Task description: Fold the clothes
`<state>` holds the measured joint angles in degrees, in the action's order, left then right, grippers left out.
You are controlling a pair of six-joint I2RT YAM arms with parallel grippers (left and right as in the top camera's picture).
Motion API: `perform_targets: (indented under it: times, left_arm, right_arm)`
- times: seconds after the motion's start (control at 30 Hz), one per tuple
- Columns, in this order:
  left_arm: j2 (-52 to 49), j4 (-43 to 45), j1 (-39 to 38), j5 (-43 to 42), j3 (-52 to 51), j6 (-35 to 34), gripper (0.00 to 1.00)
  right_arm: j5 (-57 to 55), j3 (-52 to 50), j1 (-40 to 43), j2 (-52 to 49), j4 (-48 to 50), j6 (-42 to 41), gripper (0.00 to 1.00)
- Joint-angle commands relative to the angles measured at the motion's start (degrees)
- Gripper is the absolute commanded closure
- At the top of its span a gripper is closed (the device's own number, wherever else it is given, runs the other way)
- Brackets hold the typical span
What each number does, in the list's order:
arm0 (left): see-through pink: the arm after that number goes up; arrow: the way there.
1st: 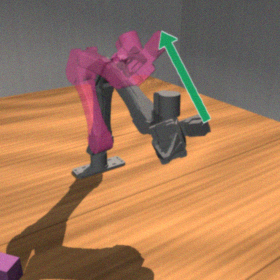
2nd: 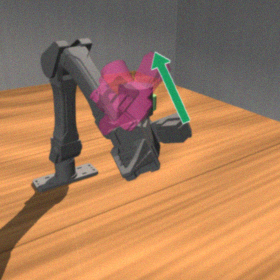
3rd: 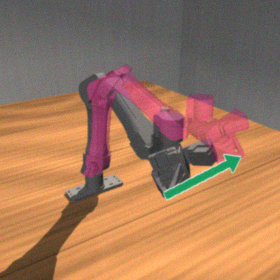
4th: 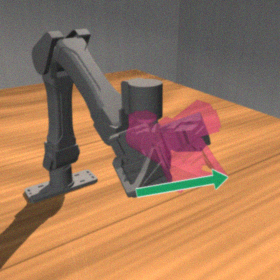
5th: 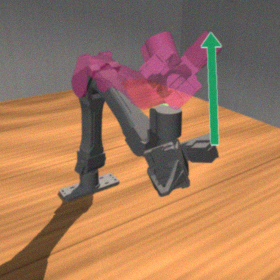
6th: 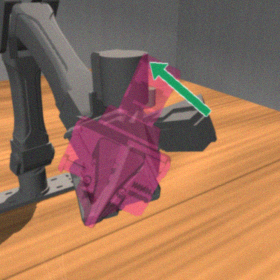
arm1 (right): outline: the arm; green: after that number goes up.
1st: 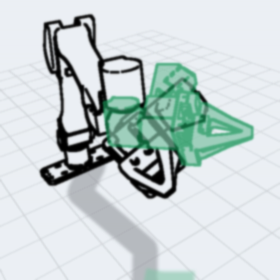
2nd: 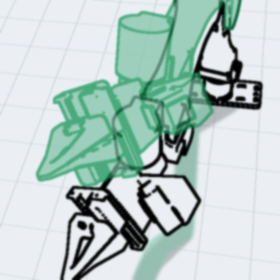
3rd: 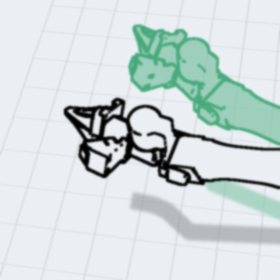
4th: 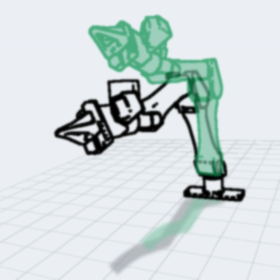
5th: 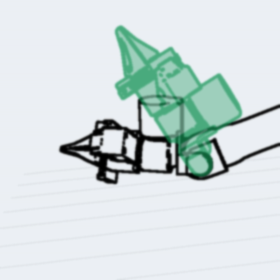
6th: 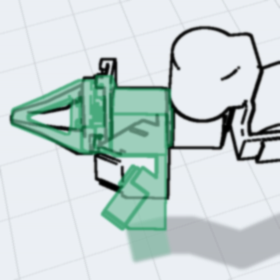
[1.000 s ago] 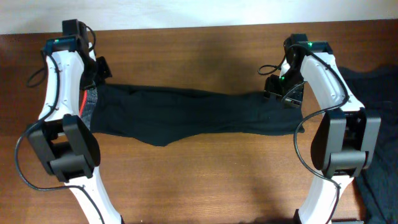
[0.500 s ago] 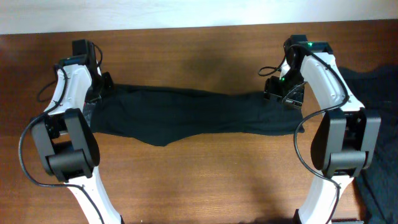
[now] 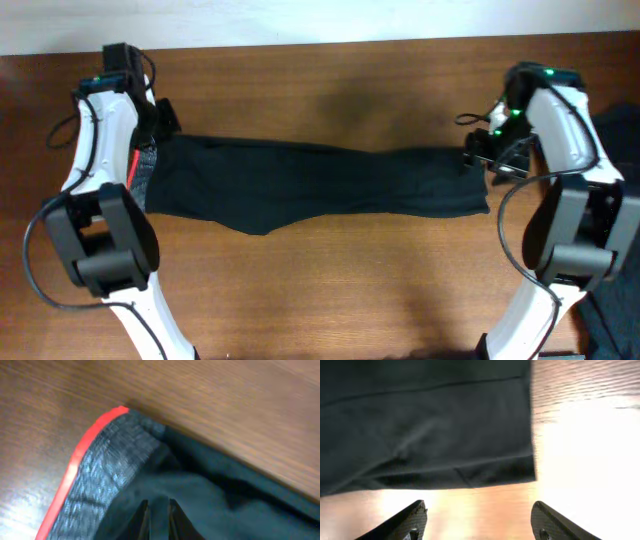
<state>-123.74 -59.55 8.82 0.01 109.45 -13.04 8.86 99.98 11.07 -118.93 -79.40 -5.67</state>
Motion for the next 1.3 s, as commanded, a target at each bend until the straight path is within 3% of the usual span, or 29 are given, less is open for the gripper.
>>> perform_targets:
  times: [0.0, 0.13, 0.2, 0.63, 0.8, 0.97, 1.03, 1.2, 1.27]
  left_arm:
    - [6.4, -3.0, 0.1, -6.7, 2.1, -0.6, 0.84]
    - [7.7, -8.0, -0.7, -7.3, 2.1, -0.6, 0.84]
    - [7.6, -10.1, -1.4, -7.3, 2.0, -0.6, 0.84]
    - [7.5, -11.1, -6.2, -7.0, 0.8, -0.6, 0.83]
    - [7.5, -11.6, -6.9, -6.2, 0.7, -0.6, 0.83]
    - [7.5, -12.3, -7.0, -6.3, 0.3, -0.6, 0.83]
    - [7.5, -12.5, -7.0, -6.3, 0.3, -0.6, 0.83]
    - [7.5, -12.7, -7.5, -6.5, 0.3, -0.6, 0.83]
    - [7.5, -12.7, -8.0, -6.5, 0.3, -0.6, 0.83]
  right_arm:
    - [-0.5, 1.0, 1.8, 2.2, -0.8, 6.0, 0.27]
    - [-0.4, 0.3, 3.3, 2.2, -0.4, 10.1, 0.26]
    - [-0.5, -0.6, 3.5, 2.2, 0.7, 12.5, 0.31]
    - [1.7, -12.8, 3.5, 2.1, 14.5, 12.5, 0.31]
    - [1.4, -14.3, 3.5, 2.1, 15.8, 12.5, 0.15]
    - [1.5, -17.8, 3.5, 2.1, 19.9, 12.3, 0.17]
    - [2.0, -18.9, 3.5, 2.1, 21.4, 12.3, 0.24]
    - [3.8, -19.5, 3.5, 2.1, 21.8, 12.3, 0.60]
    - [3.8, -19.5, 3.5, 2.1, 21.8, 12.3, 0.71]
